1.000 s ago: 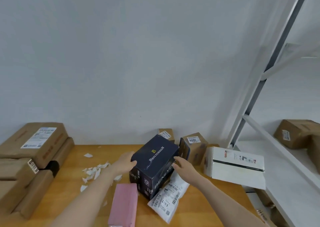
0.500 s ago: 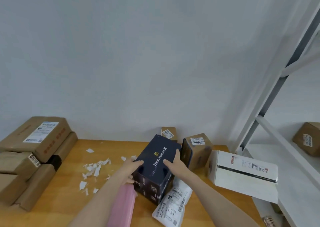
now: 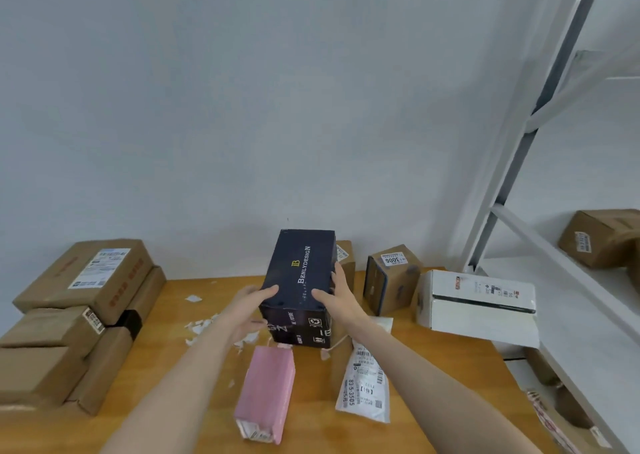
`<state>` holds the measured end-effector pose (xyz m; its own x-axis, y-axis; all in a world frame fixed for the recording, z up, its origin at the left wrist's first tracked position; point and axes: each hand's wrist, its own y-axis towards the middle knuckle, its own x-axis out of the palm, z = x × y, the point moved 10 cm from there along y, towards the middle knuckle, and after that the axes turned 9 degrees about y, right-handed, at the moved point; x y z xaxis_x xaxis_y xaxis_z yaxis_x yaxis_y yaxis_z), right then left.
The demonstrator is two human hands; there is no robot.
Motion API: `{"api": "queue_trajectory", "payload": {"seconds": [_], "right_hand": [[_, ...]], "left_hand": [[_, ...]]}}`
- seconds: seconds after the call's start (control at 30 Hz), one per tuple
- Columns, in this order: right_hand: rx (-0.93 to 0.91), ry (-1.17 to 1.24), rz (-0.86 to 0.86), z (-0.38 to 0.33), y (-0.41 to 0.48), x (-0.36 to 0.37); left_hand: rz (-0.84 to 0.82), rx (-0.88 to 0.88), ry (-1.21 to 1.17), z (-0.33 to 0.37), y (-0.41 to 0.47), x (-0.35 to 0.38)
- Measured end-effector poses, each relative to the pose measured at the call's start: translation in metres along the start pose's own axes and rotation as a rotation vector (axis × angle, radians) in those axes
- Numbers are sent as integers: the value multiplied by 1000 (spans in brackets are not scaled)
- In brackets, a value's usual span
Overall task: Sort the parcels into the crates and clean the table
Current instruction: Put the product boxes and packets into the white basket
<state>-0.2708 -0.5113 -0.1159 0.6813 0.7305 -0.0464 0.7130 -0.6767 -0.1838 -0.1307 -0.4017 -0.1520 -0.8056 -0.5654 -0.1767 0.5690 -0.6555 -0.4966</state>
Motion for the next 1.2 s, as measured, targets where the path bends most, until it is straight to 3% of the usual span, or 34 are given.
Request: {"api": "queue_trajectory", "payload": {"seconds": [0.2, 0.33, 0.47, 0.6, 0.7, 0.8, 1.07, 1.2], "right_hand": [[-187, -118, 101, -40, -44, 42], [-283, -510, 146, -56, -70, 75], [-328, -666, 156, -62, -103, 103], [-283, -698, 287, -52, -153, 99], [-246, -769, 287, -47, -168, 95], [-183, -790, 432, -46, -214, 57], [101, -741, 459, 16, -291, 4], [209, -578, 449, 66, -312, -4]], "left_hand": [[-111, 39, -14, -7, -33, -19], [-296, 77, -189, -17, -59, -11], [-451, 98, -224, -27, -88, 2], [-537, 115, -52, -49, -123, 23], [-605, 128, -30, -63, -117, 37], [-735, 48, -40, -68, -145, 84], [-910, -87, 74, -116, -194, 165], [-874, -212, 53, -163, -183, 184]]}}
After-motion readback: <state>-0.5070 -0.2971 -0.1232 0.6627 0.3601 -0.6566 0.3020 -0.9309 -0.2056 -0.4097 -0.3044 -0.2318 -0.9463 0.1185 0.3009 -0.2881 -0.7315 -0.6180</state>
